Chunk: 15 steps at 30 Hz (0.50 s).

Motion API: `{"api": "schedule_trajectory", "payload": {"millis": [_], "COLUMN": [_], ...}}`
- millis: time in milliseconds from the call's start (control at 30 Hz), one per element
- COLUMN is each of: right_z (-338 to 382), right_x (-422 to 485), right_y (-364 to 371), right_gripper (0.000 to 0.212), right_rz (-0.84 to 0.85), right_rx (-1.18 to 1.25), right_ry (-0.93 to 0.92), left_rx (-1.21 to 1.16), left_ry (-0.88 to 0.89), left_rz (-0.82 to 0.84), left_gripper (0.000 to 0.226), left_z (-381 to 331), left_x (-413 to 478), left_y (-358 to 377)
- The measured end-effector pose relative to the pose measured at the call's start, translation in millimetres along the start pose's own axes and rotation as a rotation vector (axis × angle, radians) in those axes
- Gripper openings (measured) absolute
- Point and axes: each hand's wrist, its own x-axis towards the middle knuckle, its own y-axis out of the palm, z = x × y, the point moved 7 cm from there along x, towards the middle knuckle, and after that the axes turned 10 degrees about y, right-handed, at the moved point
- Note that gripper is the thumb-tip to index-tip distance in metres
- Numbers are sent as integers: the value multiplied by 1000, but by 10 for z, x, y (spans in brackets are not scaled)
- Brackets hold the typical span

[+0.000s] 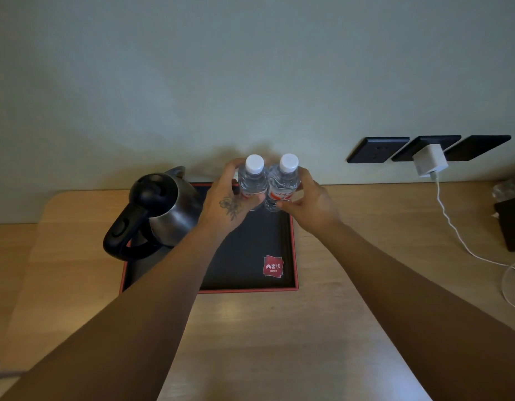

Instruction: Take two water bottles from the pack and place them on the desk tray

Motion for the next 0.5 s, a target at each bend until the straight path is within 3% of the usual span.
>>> {"api": "schedule_trajectory", "payload": {"millis": [167, 500], "right_z": [-11, -7], "right_x": [40, 19], "right_y": [4, 32], "right_gripper": [68, 71], "right_rz": [-19, 14], "right_rx": [-30, -15], "right_ry": [-15, 3], "left_rx": [-8, -42], "left_ry": [-4, -27], "left_rz": [27, 22], "left_gripper": [74, 78], "left_z": [26, 50], "left_x": [20, -3], "left_y": [23, 40]}}
